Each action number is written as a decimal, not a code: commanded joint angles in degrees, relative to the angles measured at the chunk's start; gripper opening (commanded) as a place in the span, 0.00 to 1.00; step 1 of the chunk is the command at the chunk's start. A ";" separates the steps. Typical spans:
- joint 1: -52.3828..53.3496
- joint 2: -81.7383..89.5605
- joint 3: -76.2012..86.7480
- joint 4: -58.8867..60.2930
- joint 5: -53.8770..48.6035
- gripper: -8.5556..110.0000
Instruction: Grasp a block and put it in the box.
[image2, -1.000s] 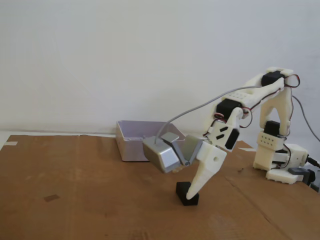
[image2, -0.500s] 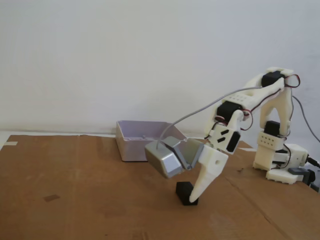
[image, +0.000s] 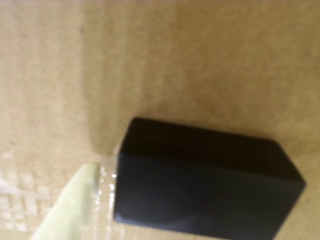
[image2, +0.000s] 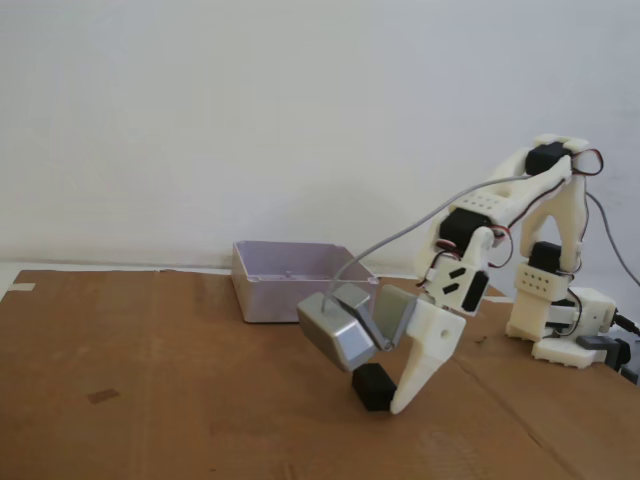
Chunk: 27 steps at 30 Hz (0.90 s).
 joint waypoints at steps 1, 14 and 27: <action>0.00 2.37 -2.02 -1.58 0.44 0.57; 0.35 2.29 -3.52 -1.76 0.35 0.57; 1.67 -0.26 -5.80 -1.76 -0.09 0.57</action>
